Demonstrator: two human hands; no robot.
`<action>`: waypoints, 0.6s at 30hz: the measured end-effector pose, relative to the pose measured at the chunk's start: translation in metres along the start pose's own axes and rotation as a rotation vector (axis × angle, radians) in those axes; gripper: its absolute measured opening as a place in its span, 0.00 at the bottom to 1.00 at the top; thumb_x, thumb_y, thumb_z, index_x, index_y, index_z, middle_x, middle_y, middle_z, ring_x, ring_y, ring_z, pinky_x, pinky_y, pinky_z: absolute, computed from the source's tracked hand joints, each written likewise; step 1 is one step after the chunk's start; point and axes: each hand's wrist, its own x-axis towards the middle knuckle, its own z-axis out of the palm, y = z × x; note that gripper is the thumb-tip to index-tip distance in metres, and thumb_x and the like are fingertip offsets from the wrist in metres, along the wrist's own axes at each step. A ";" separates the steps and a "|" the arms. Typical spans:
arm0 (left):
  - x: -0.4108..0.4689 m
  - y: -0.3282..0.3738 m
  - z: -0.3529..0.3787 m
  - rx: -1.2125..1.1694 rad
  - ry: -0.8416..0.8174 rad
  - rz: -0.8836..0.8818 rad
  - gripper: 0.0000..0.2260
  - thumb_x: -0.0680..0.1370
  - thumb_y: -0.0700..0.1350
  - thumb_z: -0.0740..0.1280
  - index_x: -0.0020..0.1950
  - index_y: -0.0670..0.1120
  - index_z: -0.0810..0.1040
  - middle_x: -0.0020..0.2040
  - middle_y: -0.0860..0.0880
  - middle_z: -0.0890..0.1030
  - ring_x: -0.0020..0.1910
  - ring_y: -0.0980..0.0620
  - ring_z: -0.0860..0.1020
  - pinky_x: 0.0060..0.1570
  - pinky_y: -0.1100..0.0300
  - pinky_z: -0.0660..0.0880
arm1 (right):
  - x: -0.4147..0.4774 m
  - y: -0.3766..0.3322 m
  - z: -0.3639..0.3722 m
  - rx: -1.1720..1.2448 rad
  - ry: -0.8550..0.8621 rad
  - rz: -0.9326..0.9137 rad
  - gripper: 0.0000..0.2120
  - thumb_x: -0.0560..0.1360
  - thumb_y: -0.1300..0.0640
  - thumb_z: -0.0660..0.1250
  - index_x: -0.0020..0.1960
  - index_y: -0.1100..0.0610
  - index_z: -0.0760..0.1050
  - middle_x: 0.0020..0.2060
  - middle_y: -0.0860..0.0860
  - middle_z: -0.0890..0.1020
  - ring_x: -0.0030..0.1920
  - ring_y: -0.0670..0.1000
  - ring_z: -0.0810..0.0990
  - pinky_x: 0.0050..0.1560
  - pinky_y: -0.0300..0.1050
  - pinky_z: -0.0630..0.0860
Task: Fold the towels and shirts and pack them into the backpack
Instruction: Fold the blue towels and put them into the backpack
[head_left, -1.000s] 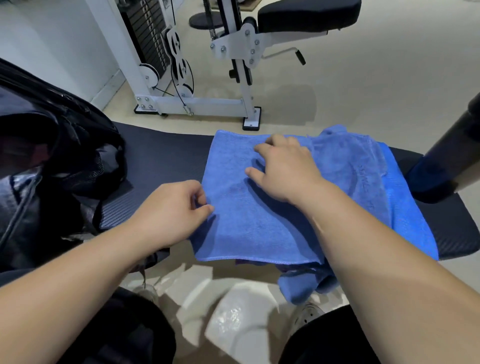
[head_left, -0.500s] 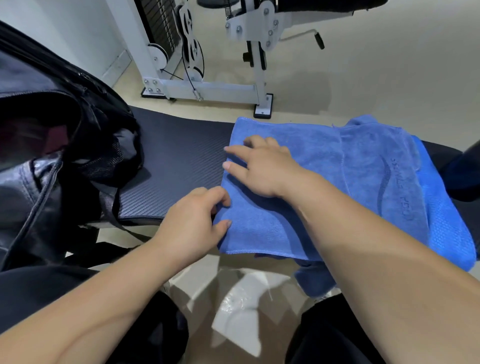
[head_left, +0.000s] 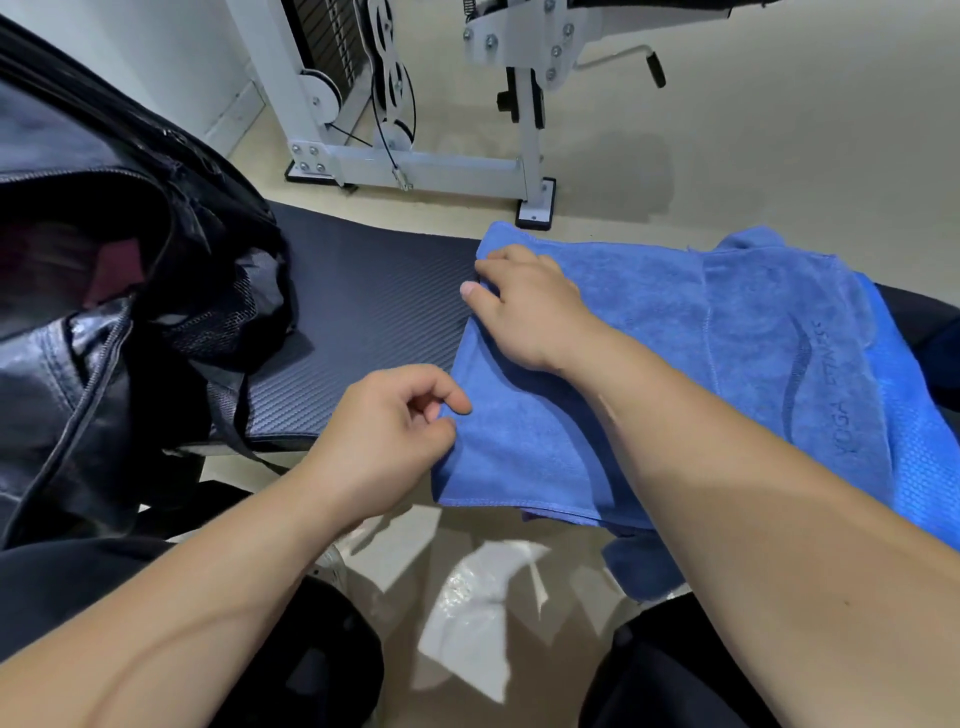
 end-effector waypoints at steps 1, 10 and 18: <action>0.001 0.002 -0.003 -0.037 -0.007 -0.016 0.12 0.74 0.33 0.68 0.43 0.50 0.83 0.32 0.52 0.71 0.24 0.57 0.65 0.26 0.66 0.65 | 0.002 -0.001 0.000 0.043 0.014 -0.003 0.23 0.83 0.42 0.54 0.72 0.53 0.71 0.72 0.48 0.69 0.71 0.57 0.65 0.70 0.59 0.64; 0.001 -0.002 -0.057 0.346 0.067 -0.039 0.12 0.70 0.36 0.69 0.43 0.53 0.84 0.33 0.53 0.78 0.28 0.58 0.73 0.34 0.64 0.71 | 0.019 -0.061 0.013 0.136 -0.027 -0.093 0.27 0.83 0.40 0.53 0.76 0.54 0.66 0.78 0.47 0.60 0.77 0.52 0.61 0.74 0.60 0.60; 0.013 -0.021 -0.079 0.882 0.107 -0.044 0.10 0.75 0.42 0.66 0.51 0.53 0.82 0.46 0.49 0.73 0.47 0.42 0.77 0.45 0.52 0.72 | 0.032 -0.099 0.039 0.117 -0.199 -0.164 0.31 0.82 0.36 0.51 0.82 0.45 0.51 0.82 0.46 0.47 0.81 0.52 0.48 0.77 0.68 0.44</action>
